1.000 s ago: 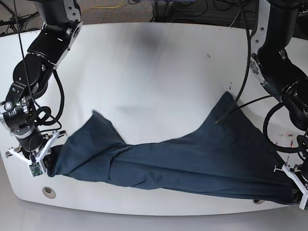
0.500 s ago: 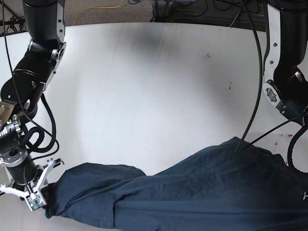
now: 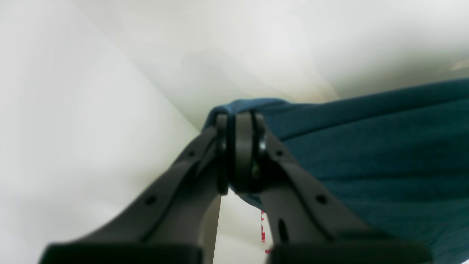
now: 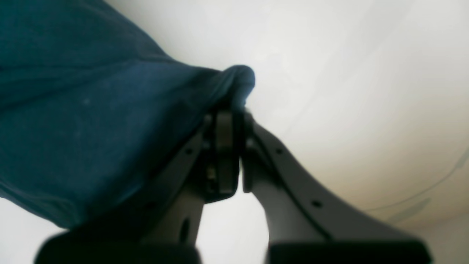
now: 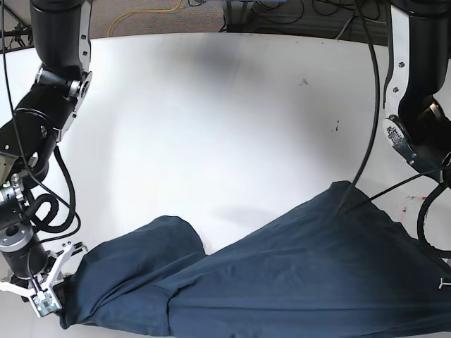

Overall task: Fold the T-shirt properly
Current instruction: 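Lift and swing the shirt with both grippers, stretching it apart, then lower the shirt onto the table and open the right gripper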

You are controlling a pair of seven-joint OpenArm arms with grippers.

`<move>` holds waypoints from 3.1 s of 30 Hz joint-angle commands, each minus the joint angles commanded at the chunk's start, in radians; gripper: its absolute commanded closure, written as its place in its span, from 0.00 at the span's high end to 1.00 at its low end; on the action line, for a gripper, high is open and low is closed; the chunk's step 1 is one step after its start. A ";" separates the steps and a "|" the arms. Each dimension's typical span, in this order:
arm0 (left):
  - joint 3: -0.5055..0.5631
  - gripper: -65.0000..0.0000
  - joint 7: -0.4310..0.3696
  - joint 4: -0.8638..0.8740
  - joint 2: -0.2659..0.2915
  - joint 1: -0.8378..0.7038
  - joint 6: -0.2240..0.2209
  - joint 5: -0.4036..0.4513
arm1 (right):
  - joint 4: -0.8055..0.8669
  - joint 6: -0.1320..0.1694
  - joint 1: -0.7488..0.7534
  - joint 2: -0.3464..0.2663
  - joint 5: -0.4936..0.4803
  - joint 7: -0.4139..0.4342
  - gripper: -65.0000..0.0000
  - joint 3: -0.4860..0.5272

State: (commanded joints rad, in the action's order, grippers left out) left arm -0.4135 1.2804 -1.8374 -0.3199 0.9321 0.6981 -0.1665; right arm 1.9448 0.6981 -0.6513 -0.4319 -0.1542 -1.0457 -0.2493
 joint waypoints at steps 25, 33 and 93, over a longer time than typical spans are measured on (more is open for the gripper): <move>-0.048 0.00 0.003 -0.034 0.005 -0.402 0.000 -0.006 | 0.023 0.000 0.388 0.100 -0.008 0.000 0.00 -0.189; -0.048 0.00 0.003 -0.094 0.006 -0.618 0.000 -0.008 | 0.048 0.000 0.548 0.195 -0.008 0.005 0.00 -0.219; -0.123 0.00 -0.066 -0.097 -0.044 -1.168 0.000 0.002 | -0.066 0.000 0.993 0.362 -0.002 0.124 0.69 -0.221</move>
State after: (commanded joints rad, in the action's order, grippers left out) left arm -0.5363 1.2144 -1.9341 -0.3644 -0.2355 0.6981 -0.1649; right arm 1.8788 0.6981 0.3414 -0.0698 -0.1557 -0.9214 -0.4703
